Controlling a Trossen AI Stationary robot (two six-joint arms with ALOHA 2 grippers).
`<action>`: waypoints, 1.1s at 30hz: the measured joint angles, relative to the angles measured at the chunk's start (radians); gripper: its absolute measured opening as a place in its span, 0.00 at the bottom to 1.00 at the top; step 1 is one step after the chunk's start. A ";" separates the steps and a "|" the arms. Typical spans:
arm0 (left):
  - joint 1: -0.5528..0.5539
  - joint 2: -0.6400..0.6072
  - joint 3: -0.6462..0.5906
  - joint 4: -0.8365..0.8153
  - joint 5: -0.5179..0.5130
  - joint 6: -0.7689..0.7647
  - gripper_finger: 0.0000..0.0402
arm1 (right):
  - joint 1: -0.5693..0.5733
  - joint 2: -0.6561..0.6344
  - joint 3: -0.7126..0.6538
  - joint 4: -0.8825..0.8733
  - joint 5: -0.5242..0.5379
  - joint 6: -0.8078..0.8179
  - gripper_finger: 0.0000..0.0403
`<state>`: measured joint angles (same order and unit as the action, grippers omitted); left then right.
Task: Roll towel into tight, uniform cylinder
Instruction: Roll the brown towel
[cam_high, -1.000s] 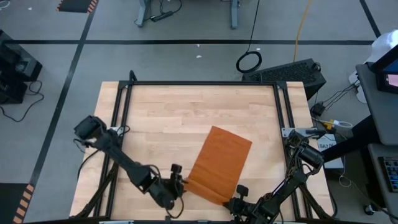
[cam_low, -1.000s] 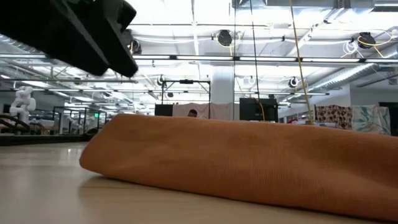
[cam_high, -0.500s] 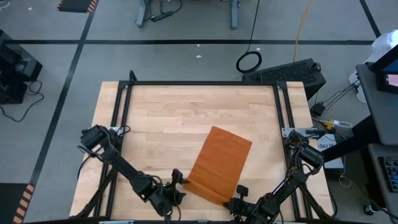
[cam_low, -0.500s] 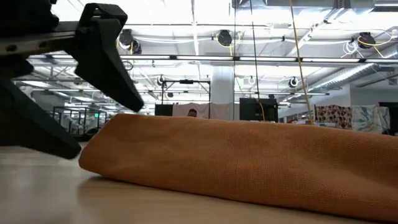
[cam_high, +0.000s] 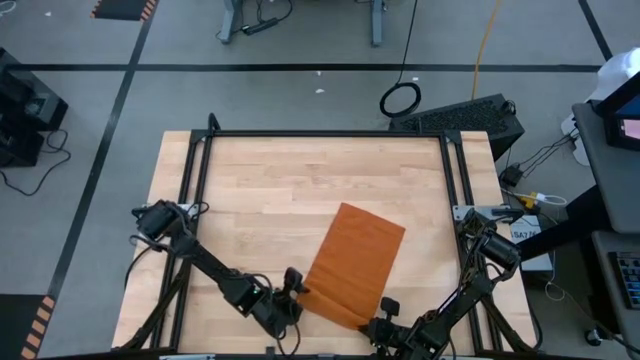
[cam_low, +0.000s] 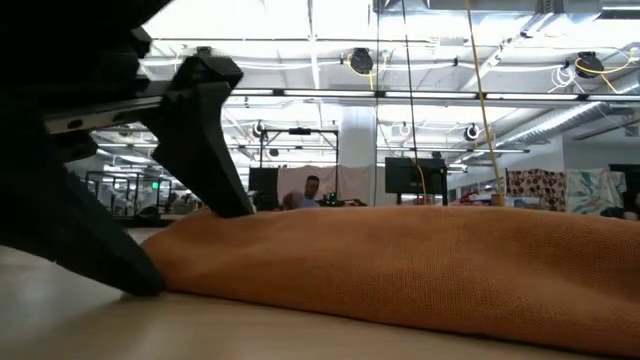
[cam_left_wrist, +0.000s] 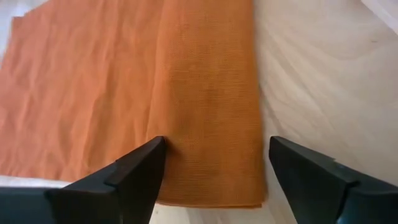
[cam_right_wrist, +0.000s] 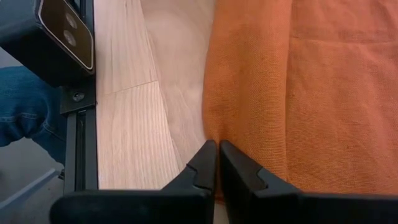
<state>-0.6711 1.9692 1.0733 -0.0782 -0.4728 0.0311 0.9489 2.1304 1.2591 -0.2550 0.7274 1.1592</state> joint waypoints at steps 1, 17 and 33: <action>0.008 -0.001 0.000 0.000 0.016 -0.001 0.72 | 0.000 0.000 0.000 0.000 0.000 0.000 0.03; 0.191 0.000 0.001 -0.013 0.484 -0.001 0.34 | 0.003 0.000 0.000 -0.003 0.000 -0.042 0.06; 0.335 -0.019 0.028 -0.103 0.757 -0.190 0.05 | 0.062 0.002 0.109 -0.084 0.164 -0.161 0.51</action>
<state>-0.3364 1.9507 1.1015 -0.1816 0.2841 -0.1594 1.0111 2.1323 1.3682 -0.3387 0.8914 0.9977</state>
